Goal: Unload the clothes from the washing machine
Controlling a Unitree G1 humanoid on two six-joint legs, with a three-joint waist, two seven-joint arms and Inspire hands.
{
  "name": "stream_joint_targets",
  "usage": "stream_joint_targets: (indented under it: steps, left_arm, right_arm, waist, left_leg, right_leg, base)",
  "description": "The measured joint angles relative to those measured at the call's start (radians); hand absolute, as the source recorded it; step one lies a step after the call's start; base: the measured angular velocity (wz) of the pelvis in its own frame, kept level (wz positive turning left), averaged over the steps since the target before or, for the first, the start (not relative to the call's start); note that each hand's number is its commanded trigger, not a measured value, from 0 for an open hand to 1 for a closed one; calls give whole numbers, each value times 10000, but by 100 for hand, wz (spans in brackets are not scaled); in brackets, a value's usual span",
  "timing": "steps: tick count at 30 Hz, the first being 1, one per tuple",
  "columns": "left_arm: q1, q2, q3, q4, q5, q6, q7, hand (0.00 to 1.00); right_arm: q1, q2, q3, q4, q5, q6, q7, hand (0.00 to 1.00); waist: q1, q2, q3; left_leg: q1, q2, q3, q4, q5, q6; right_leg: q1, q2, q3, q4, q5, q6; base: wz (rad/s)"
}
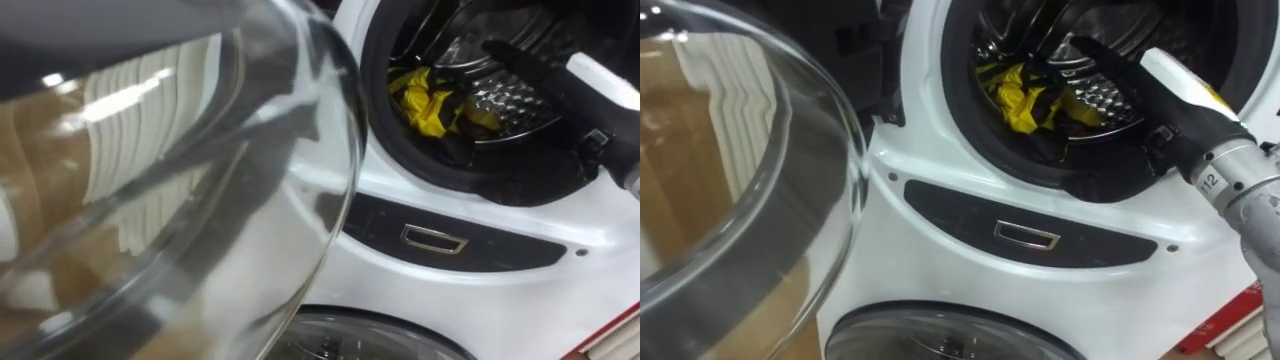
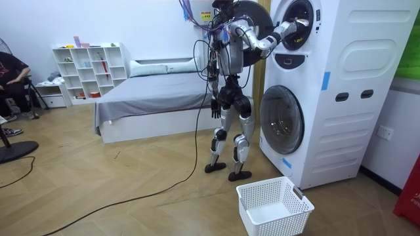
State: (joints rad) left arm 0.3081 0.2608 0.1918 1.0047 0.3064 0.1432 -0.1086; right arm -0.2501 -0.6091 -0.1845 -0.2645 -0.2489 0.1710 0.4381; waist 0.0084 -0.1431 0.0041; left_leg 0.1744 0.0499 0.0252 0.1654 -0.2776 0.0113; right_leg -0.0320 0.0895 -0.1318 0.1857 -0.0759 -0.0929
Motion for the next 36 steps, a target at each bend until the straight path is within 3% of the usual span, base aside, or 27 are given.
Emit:
stream_joint_targets:
  steps: [24, 27, 36]
  left_arm:
    - [28, -6, -1, -54, 61, 5, 378, 0]
    - [23, -6, 1, -40, 91, -9, 379, 0]
    - [47, -52, 49, -41, 110, -26, 378, 0]
  right_arm:
    - [-445, -73, 1, 1028, 1899, -282, -564, 0]
    - [-446, -255, 1, 1096, 2225, -282, -571, 0]
    - [-463, -267, 0, 1096, 2509, -296, -588, 0]
  waist:
    - [235, 72, -2]
    - [252, 95, -20]
    - [248, 206, -117]
  left_leg:
    - [83, 44, -52, 31, -37, -19]
    - [83, 48, -49, 29, -37, -19]
    - [89, 50, -39, 37, -37, -19]
  right_leg:
    - [143, -1, -109, 18, -52, -19]
    - [144, -1, -120, 17, -53, -21]
    - [159, -6, -118, 14, -68, -27]
  base:
    - [1]
    - [0]
    - [0]
